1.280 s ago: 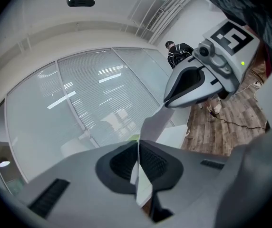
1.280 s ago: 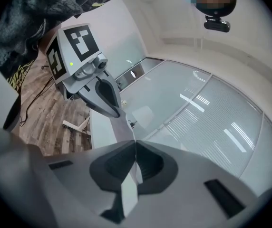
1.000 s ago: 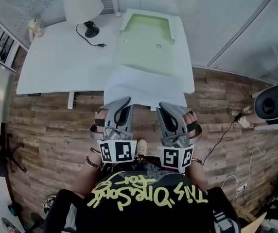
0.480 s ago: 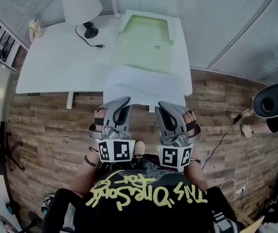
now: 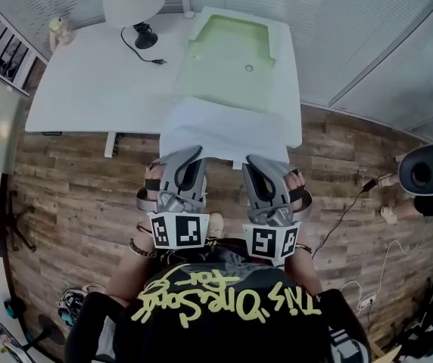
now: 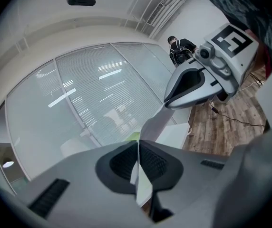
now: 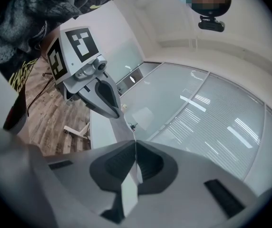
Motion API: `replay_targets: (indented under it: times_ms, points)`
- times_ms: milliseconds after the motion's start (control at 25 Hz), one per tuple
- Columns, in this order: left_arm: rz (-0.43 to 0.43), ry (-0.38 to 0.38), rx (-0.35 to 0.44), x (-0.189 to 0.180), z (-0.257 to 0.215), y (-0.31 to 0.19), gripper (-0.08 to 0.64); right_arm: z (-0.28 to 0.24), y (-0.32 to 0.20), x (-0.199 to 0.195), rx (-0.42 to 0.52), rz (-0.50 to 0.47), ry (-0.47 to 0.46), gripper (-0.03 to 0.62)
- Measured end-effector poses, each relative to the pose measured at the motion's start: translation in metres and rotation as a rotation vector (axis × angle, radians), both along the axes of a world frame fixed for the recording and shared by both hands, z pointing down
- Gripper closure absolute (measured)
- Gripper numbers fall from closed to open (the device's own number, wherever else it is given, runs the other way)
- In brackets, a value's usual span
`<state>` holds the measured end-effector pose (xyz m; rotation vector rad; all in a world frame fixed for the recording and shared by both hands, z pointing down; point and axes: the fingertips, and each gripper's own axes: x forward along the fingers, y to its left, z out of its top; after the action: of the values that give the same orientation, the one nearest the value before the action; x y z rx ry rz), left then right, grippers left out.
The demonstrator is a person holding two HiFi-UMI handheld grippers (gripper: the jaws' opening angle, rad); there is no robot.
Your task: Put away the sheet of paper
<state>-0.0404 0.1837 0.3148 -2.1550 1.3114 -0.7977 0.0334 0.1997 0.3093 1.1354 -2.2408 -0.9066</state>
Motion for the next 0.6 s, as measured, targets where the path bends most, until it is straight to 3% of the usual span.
replay_targets:
  times_ms: [600]
  points:
    - [0.035, 0.006, 0.007, 0.004, 0.001, -0.031, 0.549, 0.001, -0.027, 0.003, 0.0, 0.023, 0.021, 0.583]
